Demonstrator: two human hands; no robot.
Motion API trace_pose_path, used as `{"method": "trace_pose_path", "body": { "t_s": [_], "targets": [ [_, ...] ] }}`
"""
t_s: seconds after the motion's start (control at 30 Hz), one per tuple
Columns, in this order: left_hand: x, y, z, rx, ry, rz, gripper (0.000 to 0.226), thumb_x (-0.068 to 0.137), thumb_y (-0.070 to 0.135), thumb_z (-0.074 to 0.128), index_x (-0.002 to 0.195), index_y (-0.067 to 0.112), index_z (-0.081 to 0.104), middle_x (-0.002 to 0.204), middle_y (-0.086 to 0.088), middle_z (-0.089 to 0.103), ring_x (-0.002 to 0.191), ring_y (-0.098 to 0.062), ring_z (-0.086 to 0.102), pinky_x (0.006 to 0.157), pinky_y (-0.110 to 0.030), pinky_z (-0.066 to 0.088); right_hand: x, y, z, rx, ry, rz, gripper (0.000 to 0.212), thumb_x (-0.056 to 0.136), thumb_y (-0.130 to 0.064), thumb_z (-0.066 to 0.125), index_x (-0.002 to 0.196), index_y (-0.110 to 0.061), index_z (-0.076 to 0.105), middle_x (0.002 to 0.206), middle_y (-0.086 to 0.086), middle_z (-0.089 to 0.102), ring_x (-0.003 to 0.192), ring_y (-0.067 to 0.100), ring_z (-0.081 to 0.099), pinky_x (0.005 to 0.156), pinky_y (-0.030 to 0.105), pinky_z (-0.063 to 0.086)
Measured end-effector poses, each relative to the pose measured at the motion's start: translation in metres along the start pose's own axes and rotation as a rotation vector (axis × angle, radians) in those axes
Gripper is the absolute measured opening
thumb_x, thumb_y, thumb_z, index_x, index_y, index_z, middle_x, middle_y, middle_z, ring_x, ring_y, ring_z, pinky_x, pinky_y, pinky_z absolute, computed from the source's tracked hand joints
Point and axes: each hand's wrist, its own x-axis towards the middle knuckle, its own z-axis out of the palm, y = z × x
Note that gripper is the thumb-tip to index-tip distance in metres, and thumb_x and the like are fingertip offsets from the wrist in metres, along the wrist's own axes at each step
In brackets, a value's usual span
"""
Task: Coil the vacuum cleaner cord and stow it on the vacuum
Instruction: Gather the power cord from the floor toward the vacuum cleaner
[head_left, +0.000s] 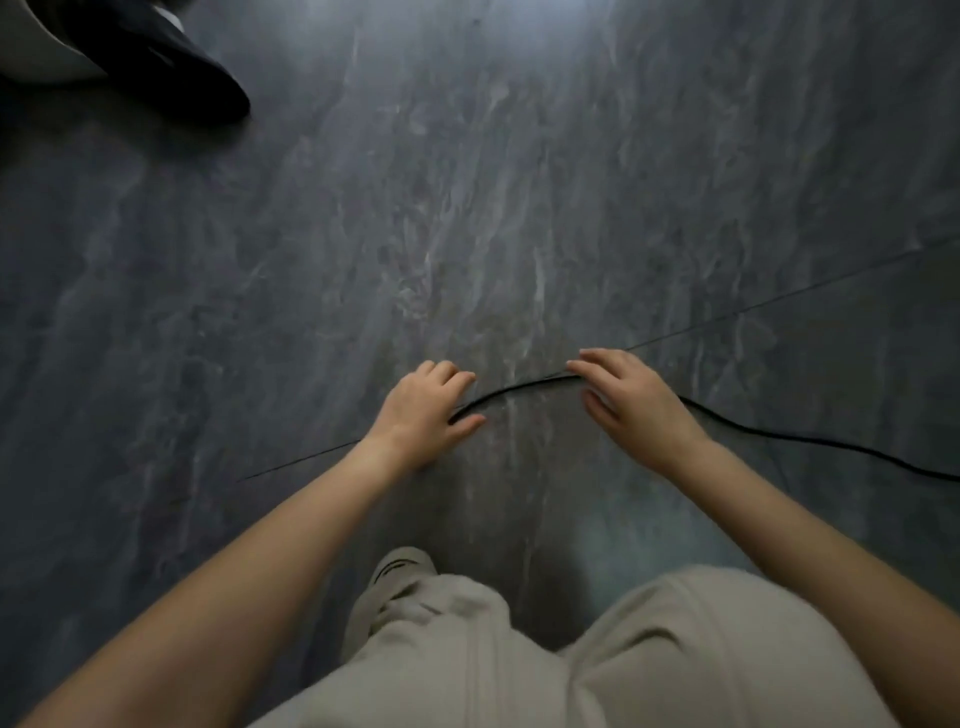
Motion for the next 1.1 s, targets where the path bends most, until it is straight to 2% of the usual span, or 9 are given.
{"method": "trace_pose_path", "body": {
  "t_s": [0.1,0.2,0.33,0.43,0.53,0.67,0.8,0.9,1.1],
  "targets": [
    [0.017,-0.014,0.046,0.076,0.031,0.055,0.043,0.082,0.045,0.051,0.105,0.009,0.061,0.096,-0.012,0.058,0.085,-0.031,0.055,0.067,-0.042,0.05,0.022,0.032,0.053,-0.102,-0.015,-0.06,0.042,0.084,-0.012,0.066,0.125,-0.005,0.059,0.121,0.017,0.062,0.106,0.036,0.058,0.085,0.045,0.052],
    [0.025,-0.015,0.07,0.081,0.085,0.067,0.018,0.079,0.02,0.063,0.09,0.006,0.057,0.089,-0.014,0.056,0.079,-0.033,0.053,0.062,-0.044,0.049,0.028,0.049,0.083,-0.218,0.004,-0.074,0.035,0.077,-0.013,0.075,0.109,-0.004,0.064,0.107,0.015,0.065,0.09,0.036,0.061,0.068,0.042,0.053],
    [0.031,-0.004,0.068,-0.019,0.058,-0.004,0.011,0.083,0.01,0.06,0.087,0.003,0.053,0.091,-0.016,0.053,0.078,-0.033,0.053,0.063,-0.047,0.049,0.023,0.05,0.087,-0.29,-0.013,-0.038,0.028,0.068,0.001,0.075,0.09,-0.006,0.06,0.088,0.013,0.062,0.075,0.032,0.058,0.056,0.038,0.047],
    [0.03,0.008,0.052,-0.237,0.022,-0.11,0.011,0.094,0.016,0.048,0.095,0.005,0.046,0.094,-0.013,0.053,0.074,-0.031,0.054,0.063,-0.044,0.043,0.016,0.041,0.07,-0.162,0.016,0.046,0.015,0.079,0.001,0.065,0.086,-0.006,0.054,0.071,0.012,0.057,0.06,0.033,0.057,0.045,0.036,0.04],
    [0.028,0.015,0.028,-0.49,0.014,-0.175,0.009,0.095,0.017,0.046,0.092,0.01,0.041,0.08,-0.01,0.062,0.066,-0.026,0.056,0.063,-0.045,0.045,0.008,0.031,0.041,0.045,0.085,0.144,0.002,0.093,-0.009,0.054,0.093,-0.007,0.054,0.078,0.007,0.058,0.068,0.026,0.056,0.051,0.038,0.042],
    [0.015,0.037,-0.035,-0.676,0.132,-0.207,0.003,0.094,0.015,0.052,0.096,0.014,0.052,0.079,0.0,0.063,0.072,-0.021,0.061,0.068,-0.036,0.048,-0.01,0.0,-0.029,0.372,0.181,0.24,0.004,0.093,-0.013,0.059,0.097,-0.013,0.059,0.083,-0.004,0.059,0.07,0.009,0.053,0.063,0.023,0.043],
    [-0.01,0.079,-0.14,-0.72,0.194,-0.143,0.014,0.093,0.009,0.053,0.098,0.014,0.064,0.076,0.0,0.062,0.068,-0.017,0.057,0.061,-0.027,0.042,-0.035,-0.057,-0.127,0.531,0.339,0.288,0.009,0.09,-0.009,0.065,0.098,-0.012,0.067,0.084,-0.005,0.065,0.076,-0.001,0.059,0.066,0.008,0.042],
    [-0.035,0.118,-0.234,-0.712,0.237,-0.098,0.013,0.089,0.007,0.058,0.094,0.012,0.069,0.08,0.006,0.059,0.065,-0.004,0.051,0.061,-0.015,0.038,-0.06,-0.106,-0.216,0.63,0.474,0.353,0.009,0.087,-0.006,0.068,0.096,-0.01,0.07,0.082,-0.006,0.067,0.073,-0.002,0.061,0.064,0.01,0.044],
    [-0.107,0.231,-0.431,-0.752,0.23,0.007,0.005,0.086,0.015,0.067,0.087,0.014,0.071,0.075,0.006,0.06,0.06,-0.005,0.051,0.057,-0.017,0.039,-0.142,-0.209,-0.416,0.779,0.612,0.461,0.011,0.088,-0.006,0.066,0.095,-0.013,0.07,0.084,-0.005,0.071,0.076,0.009,0.068,0.066,0.016,0.05]
  ]
}}
